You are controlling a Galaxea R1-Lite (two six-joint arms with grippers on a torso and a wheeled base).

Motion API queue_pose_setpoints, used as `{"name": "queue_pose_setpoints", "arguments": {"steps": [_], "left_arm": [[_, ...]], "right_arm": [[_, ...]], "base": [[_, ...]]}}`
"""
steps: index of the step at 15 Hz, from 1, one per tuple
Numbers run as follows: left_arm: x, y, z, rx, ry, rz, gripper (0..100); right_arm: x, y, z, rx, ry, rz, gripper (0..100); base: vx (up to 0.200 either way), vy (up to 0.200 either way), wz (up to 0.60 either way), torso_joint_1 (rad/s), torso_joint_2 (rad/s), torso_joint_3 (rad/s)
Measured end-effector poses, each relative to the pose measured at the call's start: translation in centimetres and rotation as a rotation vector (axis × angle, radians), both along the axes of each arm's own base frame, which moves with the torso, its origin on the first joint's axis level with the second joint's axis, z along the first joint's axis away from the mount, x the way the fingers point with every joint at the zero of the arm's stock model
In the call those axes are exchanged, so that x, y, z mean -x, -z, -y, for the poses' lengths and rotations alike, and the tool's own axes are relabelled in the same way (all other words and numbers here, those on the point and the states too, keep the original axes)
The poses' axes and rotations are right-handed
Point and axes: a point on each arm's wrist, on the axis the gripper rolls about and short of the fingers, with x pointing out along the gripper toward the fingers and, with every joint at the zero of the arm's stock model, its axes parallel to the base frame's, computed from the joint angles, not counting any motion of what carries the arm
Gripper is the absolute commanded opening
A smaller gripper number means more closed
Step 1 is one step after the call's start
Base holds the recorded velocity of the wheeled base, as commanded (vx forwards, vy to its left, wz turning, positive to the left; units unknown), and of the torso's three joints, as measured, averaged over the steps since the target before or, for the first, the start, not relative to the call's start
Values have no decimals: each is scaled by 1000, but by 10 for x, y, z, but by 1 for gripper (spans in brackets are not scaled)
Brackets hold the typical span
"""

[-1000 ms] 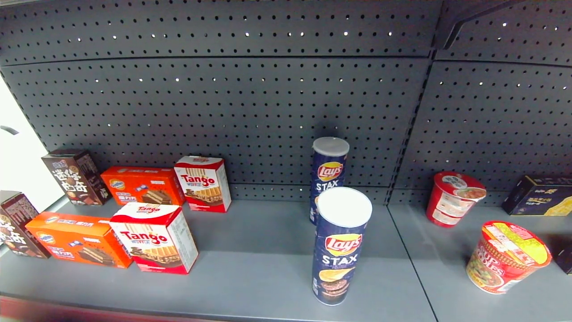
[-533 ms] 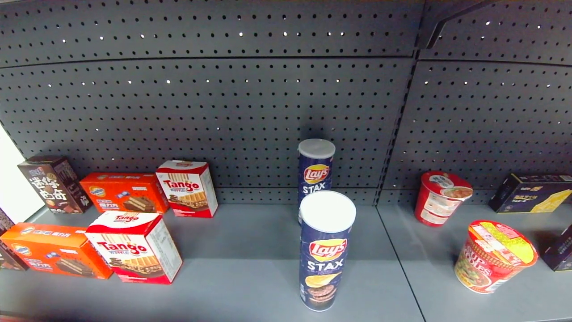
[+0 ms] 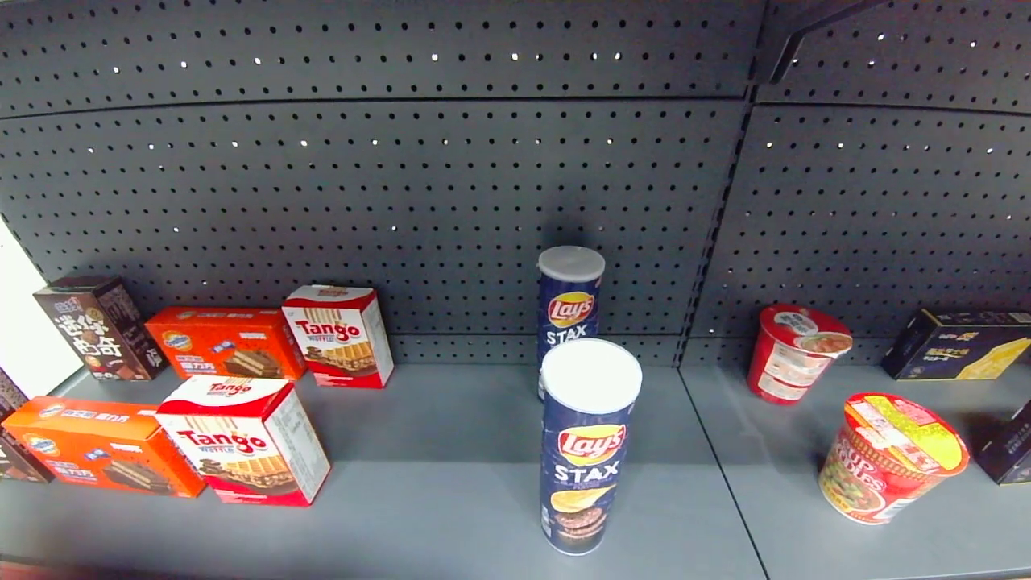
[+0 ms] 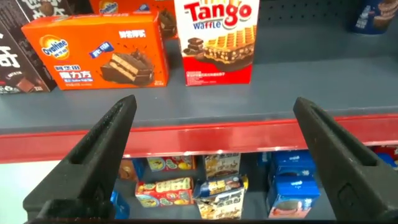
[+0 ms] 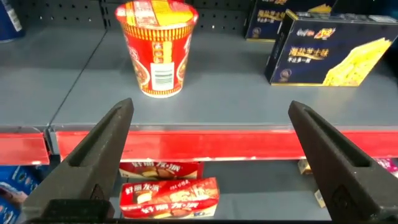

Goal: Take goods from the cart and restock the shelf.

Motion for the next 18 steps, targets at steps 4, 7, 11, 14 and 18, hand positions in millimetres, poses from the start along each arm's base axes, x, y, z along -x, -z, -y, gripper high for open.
{"name": "queue_pose_setpoints", "arguments": {"steps": [4,7,11,14,18], "left_arm": [[0,0,0,0,0,1,100],[0,0,0,1,1,0,100],[0,0,0,1,-1,2,100],[0,0,0,1,0,0,100],[0,0,0,4,-7,0,100]], "right_arm": [[0,0,0,0,0,0,100],[0,0,0,0,0,0,100],[0,0,0,1,-1,-1,100],[0,0,0,2,0,0,100],[0,0,0,1,0,0,100]], "base": [[0,0,0,0,0,0],[0,0,-400,3,0,-2],[0,0,0,0,0,0],[0,0,0,0,0,0],[0,-50,0,1,-1,1]]}}
